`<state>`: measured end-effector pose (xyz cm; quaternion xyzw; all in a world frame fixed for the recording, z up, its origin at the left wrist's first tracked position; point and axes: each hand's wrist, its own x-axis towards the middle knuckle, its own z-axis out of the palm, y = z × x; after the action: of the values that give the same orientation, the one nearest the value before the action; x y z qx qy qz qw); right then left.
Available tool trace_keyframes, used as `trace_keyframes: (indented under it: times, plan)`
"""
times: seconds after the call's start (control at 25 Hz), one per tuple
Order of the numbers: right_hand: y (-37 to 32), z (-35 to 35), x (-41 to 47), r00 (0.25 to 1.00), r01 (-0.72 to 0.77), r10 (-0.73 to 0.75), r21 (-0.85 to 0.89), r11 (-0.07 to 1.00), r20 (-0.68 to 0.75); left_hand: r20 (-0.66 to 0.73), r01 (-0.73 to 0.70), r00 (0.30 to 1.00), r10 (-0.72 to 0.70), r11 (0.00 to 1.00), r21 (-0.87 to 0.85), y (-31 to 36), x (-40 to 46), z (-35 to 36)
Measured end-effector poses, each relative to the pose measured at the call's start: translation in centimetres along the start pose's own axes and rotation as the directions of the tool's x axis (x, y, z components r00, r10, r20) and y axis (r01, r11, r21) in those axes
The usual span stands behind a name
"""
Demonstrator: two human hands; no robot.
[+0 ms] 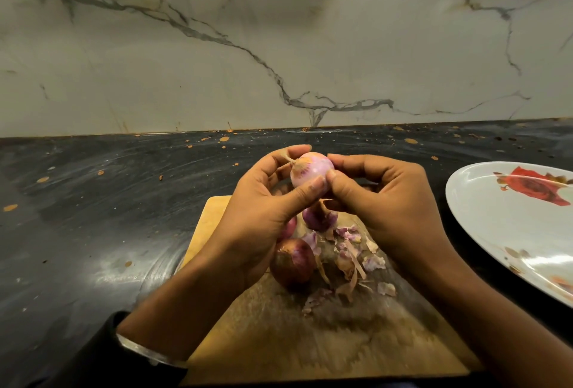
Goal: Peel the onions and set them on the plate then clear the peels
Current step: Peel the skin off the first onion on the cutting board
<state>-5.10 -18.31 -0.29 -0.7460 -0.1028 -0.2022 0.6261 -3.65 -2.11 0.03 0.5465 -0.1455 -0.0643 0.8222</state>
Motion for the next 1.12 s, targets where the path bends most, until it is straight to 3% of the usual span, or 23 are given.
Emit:
trace_keyframes:
  times: [0.32,1.12]
  plan:
    - [0.53,-0.03,-0.02,0.999,0.038,-0.038,-0.014,0.999,-0.022,-0.008,-0.023,1.0,0.024,0.996,0.089,-0.01,-0.02,-0.01]
    - [0.19,-0.2,0.06,0.995,-0.015,0.019,0.044,0.999,-0.096,0.038,0.018,0.999,-0.02,0.998,0.065,0.23,-0.2,0.36]
